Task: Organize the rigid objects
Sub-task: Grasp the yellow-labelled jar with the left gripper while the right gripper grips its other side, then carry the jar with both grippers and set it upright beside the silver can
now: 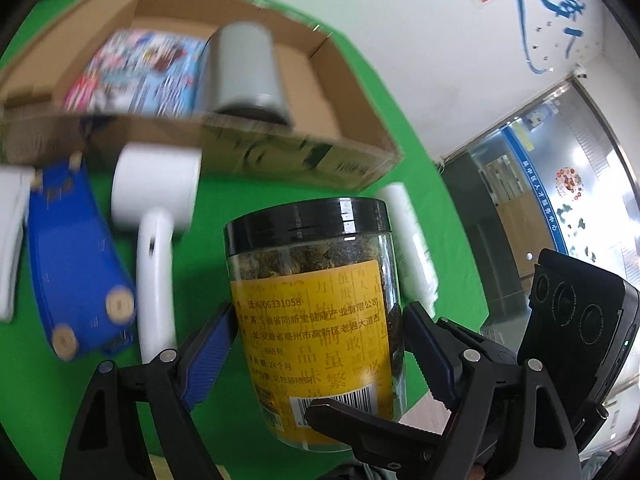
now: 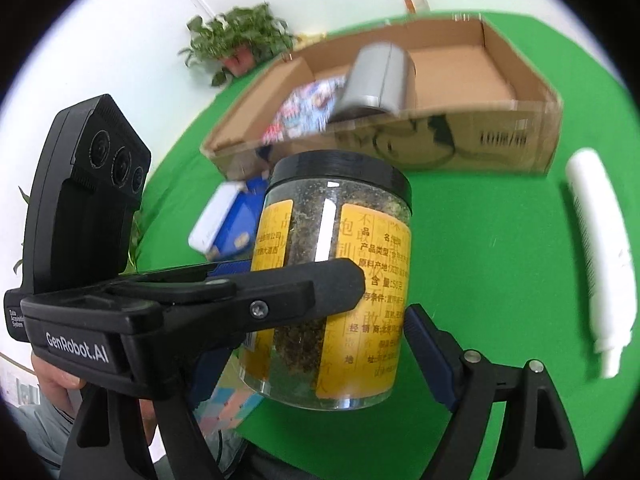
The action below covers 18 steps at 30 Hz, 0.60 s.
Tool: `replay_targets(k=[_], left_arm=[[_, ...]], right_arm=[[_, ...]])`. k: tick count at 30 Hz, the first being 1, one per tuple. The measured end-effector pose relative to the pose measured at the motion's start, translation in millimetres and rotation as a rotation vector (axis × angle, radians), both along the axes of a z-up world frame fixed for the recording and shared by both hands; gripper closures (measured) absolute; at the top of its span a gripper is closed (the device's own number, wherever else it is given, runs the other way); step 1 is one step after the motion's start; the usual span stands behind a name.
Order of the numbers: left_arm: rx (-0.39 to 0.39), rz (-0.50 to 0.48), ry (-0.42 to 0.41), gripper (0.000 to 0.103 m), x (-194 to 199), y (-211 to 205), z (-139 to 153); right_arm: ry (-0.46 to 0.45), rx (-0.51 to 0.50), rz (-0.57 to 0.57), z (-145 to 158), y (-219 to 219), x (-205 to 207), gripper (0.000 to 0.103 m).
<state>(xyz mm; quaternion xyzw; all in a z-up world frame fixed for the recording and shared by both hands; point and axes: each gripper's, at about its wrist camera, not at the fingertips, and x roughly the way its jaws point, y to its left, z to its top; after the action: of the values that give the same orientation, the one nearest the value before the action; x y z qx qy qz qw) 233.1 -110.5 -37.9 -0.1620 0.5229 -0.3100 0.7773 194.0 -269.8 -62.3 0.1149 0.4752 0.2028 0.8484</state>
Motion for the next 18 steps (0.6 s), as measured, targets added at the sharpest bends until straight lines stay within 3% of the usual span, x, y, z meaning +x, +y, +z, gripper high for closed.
replay_targets(k=[11,18], left_arm=[[0.004,-0.045,-0.169,0.022,47,-20,86],[0.020,-0.051,-0.181,0.022,104,-44,118]], right_arm=[[-0.153,-0.030,-0.019,59,-21,50,0.021],[-0.157,-0.060,0.010,80,-36,111,0.021]])
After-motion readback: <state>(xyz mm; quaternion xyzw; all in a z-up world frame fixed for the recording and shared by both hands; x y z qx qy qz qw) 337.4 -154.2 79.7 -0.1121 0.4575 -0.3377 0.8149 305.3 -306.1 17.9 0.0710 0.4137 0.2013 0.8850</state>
